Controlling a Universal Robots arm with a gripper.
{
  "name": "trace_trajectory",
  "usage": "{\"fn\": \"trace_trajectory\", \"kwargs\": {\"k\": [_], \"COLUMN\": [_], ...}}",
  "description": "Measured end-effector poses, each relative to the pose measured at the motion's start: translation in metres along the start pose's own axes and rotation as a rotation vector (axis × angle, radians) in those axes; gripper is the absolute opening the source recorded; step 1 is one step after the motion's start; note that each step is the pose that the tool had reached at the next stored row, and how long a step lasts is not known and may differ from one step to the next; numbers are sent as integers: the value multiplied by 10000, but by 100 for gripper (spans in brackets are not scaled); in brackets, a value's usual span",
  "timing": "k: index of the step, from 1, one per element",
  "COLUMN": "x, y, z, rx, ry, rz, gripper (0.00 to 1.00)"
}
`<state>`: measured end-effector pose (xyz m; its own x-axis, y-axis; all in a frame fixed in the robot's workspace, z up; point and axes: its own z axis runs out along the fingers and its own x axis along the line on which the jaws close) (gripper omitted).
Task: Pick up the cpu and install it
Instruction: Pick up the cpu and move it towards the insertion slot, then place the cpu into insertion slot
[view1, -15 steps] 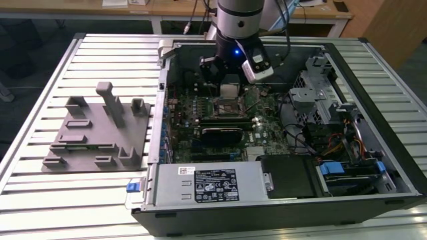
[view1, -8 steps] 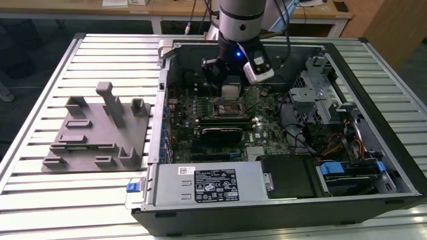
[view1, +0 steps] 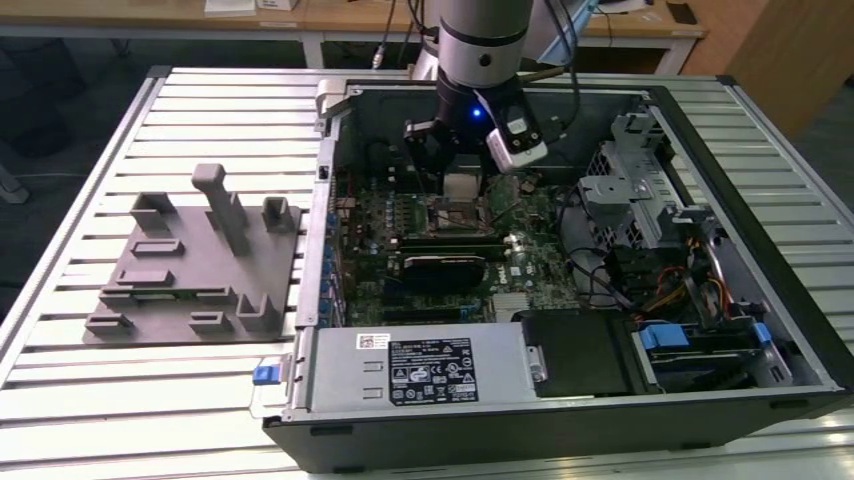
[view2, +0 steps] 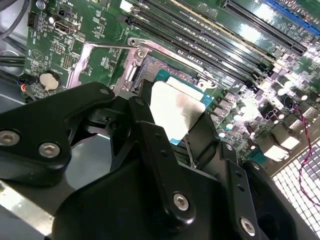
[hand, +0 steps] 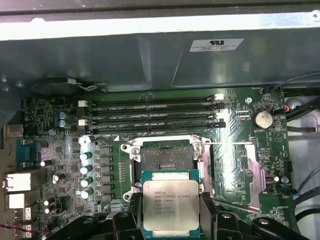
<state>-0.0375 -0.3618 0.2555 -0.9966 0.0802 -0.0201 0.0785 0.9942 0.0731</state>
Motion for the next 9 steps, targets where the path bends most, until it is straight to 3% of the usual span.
{"fn": "trace_trajectory", "kwargs": {"k": [9], "x": [0], "y": [0], "z": [2], "rx": [0], "ry": [0], "rz": [0], "gripper": [54]}}
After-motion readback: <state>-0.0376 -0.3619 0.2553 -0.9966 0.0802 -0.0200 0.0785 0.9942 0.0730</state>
